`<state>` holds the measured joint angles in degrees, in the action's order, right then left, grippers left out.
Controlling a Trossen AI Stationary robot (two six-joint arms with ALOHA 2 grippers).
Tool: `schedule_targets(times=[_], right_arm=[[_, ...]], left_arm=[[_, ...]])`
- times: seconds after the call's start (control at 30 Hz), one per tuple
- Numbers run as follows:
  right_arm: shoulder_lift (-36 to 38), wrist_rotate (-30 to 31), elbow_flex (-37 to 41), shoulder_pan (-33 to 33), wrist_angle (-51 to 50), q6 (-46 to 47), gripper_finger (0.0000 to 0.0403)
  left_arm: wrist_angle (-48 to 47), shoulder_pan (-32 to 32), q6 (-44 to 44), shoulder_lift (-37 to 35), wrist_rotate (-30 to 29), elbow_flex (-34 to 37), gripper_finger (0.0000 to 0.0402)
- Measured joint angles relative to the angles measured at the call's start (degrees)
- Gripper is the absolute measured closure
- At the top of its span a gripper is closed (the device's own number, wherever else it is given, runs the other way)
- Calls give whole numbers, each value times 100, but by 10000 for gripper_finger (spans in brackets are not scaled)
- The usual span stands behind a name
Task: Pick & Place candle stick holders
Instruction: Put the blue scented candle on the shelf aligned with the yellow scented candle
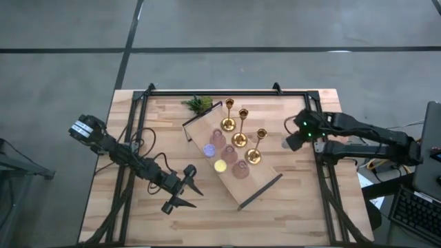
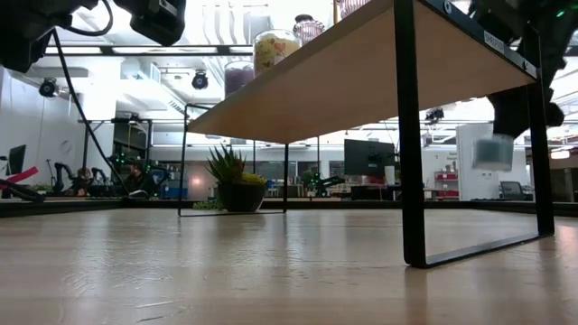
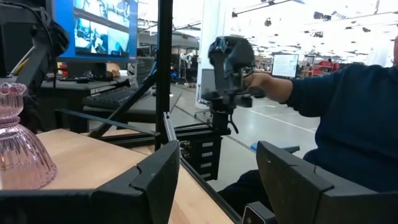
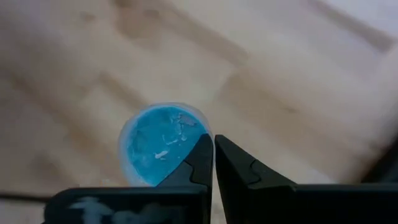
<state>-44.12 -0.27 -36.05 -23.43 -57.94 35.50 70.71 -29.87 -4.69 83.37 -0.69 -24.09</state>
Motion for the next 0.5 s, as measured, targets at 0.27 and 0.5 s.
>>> schedule_targets(times=[0.27,0.5], right_arm=[[323,78,-422,1882,19,1302,395],[-161,419,-1072,3285,-116,2125,395]], left_arm=[[0,0,0,0,-33,-1,184],[-3,0,0,0,-37,-1,184]])
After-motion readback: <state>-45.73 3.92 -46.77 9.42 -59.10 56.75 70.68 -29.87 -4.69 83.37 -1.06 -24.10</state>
